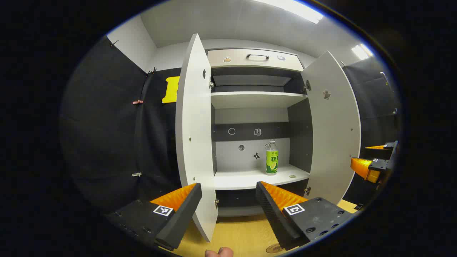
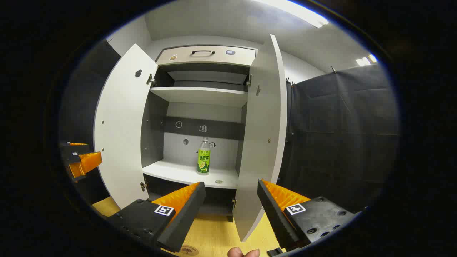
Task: Grasp the bottle in the cabinet with the left hand and place it on the coaster, then close the right door with the right hand and the left door with the left hand.
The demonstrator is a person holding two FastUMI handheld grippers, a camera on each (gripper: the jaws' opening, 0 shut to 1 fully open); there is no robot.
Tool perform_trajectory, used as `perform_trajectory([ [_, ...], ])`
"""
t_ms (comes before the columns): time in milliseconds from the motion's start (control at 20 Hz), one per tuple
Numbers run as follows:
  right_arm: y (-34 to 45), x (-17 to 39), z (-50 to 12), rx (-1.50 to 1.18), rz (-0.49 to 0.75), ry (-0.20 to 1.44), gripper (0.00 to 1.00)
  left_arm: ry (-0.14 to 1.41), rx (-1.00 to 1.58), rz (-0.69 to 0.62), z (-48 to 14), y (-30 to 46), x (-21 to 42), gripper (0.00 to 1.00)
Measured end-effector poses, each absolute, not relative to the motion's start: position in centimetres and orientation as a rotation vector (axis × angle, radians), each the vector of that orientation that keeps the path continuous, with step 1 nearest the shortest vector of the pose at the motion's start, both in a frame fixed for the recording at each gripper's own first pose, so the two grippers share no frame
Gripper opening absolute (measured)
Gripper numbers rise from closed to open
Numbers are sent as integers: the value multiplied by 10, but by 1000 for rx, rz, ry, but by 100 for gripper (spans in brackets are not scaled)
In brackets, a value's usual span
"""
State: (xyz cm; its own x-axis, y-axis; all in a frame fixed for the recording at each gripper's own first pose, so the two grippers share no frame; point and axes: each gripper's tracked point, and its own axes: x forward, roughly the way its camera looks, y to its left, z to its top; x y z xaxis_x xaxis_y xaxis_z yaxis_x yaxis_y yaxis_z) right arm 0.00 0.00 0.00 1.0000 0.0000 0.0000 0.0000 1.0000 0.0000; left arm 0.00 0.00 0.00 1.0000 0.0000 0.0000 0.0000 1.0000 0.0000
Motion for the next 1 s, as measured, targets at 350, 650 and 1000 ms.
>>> perform_trajectory([
  [350, 6, 10, -1, -11, 1, 0, 98, 8, -11, 8, -4, 1, 7, 97],
  [650, 9, 12, -1, -12, 5, -1, 98, 13, -9, 20, -5, 5, 9, 97],
  [1000, 10, 11, 3, -12, 3, -12, 98, 7, 3, 8, -2, 2, 11, 97],
])
